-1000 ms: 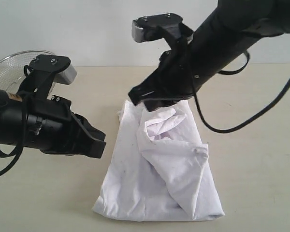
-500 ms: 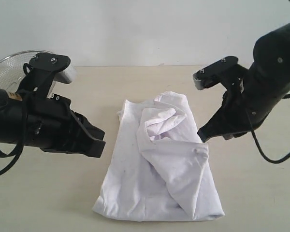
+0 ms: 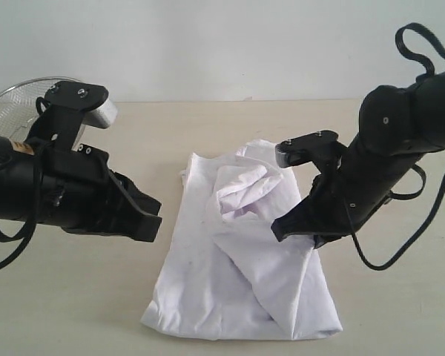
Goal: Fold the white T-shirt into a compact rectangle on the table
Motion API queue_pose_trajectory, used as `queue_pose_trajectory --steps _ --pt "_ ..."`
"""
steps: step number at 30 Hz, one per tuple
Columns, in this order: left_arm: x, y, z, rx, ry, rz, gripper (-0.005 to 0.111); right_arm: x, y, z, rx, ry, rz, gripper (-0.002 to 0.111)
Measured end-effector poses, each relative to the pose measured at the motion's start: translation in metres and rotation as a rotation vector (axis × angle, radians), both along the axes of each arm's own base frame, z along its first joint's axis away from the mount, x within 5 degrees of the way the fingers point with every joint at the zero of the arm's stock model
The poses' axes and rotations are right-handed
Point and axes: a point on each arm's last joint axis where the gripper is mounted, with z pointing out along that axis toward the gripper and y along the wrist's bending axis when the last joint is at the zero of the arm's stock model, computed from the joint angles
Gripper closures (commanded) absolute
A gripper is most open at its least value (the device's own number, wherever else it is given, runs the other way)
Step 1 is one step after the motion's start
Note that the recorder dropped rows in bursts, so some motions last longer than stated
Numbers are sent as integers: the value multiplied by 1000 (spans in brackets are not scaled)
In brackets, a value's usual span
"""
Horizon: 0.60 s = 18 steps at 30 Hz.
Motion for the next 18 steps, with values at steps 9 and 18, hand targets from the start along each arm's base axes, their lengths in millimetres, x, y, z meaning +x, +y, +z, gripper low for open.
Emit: queue_pose_trajectory --steps 9,18 --pt "1 0 0 -1 -7 4 102 -25 51 18 96 -4 141 109" --pt "2 0 1 -5 -24 15 102 -66 119 26 198 -48 397 109"
